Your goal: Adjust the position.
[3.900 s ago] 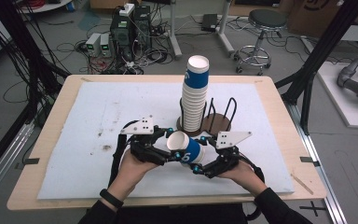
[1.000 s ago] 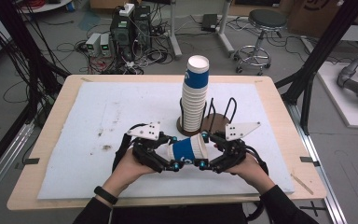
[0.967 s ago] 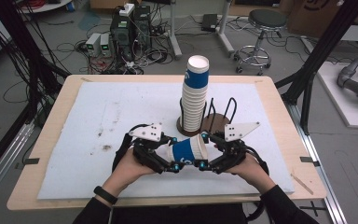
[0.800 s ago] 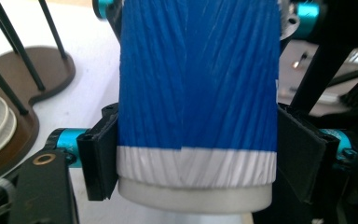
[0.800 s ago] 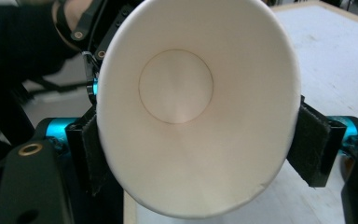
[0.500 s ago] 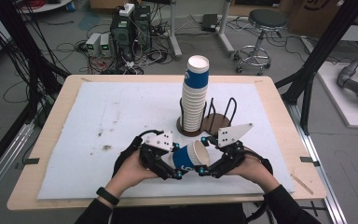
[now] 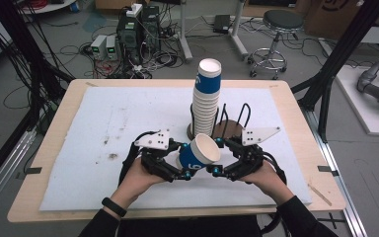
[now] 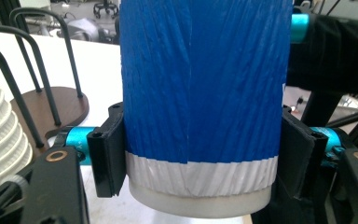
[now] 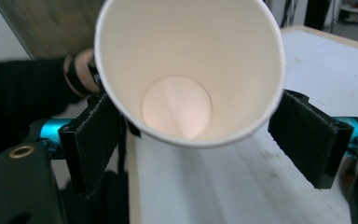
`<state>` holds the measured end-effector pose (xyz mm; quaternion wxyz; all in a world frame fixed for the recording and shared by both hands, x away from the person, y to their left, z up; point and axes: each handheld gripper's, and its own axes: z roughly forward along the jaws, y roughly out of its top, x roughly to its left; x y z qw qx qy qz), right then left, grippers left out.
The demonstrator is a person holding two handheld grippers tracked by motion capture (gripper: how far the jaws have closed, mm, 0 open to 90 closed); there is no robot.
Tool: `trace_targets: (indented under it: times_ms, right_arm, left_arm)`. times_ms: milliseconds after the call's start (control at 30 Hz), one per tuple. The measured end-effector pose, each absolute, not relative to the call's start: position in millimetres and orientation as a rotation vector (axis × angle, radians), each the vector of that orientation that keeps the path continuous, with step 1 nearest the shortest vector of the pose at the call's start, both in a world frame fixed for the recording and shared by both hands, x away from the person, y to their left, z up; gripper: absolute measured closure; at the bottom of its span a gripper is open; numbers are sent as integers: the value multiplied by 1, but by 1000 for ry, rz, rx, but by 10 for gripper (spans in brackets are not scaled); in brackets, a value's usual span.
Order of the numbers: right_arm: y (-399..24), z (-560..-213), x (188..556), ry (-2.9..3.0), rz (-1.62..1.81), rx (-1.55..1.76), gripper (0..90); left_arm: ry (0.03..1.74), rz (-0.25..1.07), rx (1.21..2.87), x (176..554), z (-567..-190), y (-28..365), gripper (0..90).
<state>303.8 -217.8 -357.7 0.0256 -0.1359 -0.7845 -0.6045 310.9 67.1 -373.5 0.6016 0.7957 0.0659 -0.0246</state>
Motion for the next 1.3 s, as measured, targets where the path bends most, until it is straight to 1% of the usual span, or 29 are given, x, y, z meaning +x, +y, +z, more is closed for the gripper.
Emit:
trace_targets:
  times_ms: [67, 133, 267, 333, 367, 433, 733, 767, 867, 1067, 1100, 1167, 1300]
  right_arm:
    - [-215, -359, 303, -2382, -1895, -439, 177]
    - [-213, -361, 303, -2350, -1900, -430, 216]
    - [-213, -360, 303, -2378, -1888, -402, 241]
    - [-212, -359, 302, -2445, -1853, -376, 245]
    - [-212, -359, 302, -2445, -1853, -376, 245]
    - [-210, -355, 299, -2556, -1778, -354, 248]
    - [-207, -349, 296, -2706, -1634, -297, 249]
    - [-206, -349, 295, -2705, -1632, -295, 245]
    - [-206, -350, 295, -2665, -1708, -306, 213]
    - [-208, -351, 295, -2519, -1844, -350, 205]
    - [-208, -352, 295, -2490, -1868, -360, 204]
    - [-207, -353, 295, -2436, -1913, -371, 204]
    - [-206, -354, 295, -2383, -1952, -387, 195]
  left_arm:
    - [148, -67, 1851, 310, -375, 64, 294]
    - [153, -75, 1853, 310, -377, 62, 294]
    - [157, -67, 1870, 309, -377, 61, 288]
    - [149, -9, 1983, 306, -375, 56, 275]
    - [149, -9, 1983, 306, -375, 56, 259]
    - [108, 52, 2090, 302, -374, 49, 252]
    - [97, 61, 2126, 300, -378, 40, 267]
    - [102, 53, 2117, 300, -379, 40, 292]
    - [107, 26, 2045, 302, -380, 43, 295]
    - [118, -3, 1958, 303, -379, 47, 298]
    - [122, -9, 1917, 302, -380, 47, 298]
    - [125, -15, 1886, 302, -381, 47, 299]
    - [128, -13, 1877, 302, -382, 46, 299]
